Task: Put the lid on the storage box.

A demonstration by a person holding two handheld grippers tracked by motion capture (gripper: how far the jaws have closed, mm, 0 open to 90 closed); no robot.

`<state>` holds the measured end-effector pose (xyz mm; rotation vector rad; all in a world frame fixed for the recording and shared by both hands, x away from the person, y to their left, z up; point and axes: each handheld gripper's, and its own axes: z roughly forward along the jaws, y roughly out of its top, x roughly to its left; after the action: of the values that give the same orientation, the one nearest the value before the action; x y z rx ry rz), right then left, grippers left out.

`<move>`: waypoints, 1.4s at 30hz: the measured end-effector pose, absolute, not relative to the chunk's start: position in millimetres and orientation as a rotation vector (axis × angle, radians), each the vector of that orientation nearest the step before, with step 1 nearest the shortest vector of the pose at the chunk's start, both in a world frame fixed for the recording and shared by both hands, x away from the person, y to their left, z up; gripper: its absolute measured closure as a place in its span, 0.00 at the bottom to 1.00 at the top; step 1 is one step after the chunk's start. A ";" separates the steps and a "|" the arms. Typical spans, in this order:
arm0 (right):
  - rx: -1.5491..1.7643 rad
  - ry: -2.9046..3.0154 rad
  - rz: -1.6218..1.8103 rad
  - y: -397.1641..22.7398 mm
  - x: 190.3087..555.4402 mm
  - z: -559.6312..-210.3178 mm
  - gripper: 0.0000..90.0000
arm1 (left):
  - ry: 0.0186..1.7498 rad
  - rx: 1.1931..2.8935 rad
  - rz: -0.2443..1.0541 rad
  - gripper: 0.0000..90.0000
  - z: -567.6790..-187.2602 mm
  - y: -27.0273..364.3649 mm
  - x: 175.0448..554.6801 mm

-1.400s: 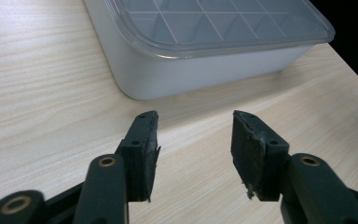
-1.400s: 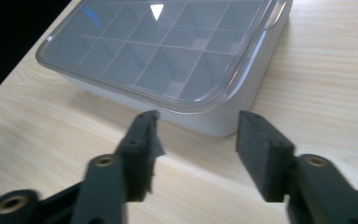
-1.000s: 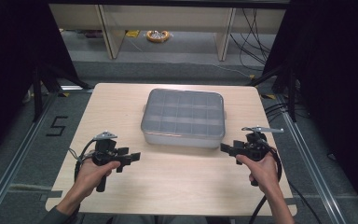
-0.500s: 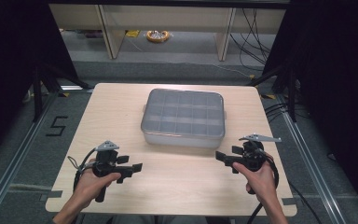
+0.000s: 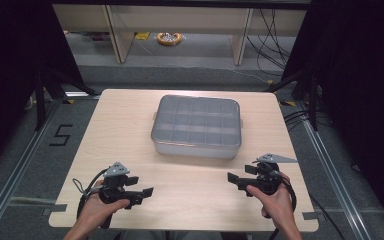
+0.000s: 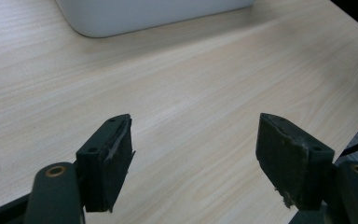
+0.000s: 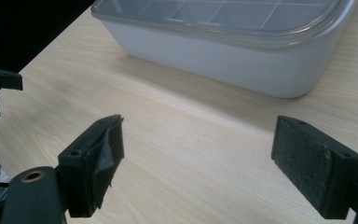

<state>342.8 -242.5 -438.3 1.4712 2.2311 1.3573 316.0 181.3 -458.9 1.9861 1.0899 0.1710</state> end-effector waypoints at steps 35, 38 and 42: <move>1.346 2.438 1.272 -220.1 294.8 -490.4 0.18 | 1.035 2.145 0.292 0.26 -496.2 175.2 276.7; 1.311 2.449 1.235 -218.5 290.4 -490.9 0.18 | 1.013 2.176 0.285 0.25 -495.3 175.7 276.7; 1.291 2.472 1.220 -216.2 285.6 -492.8 0.18 | 1.029 2.164 0.290 0.25 -497.4 173.9 276.4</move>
<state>285.6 -216.2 -492.8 1.2911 2.4724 1.2202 276.4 173.9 -497.4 2.1644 1.0295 0.2899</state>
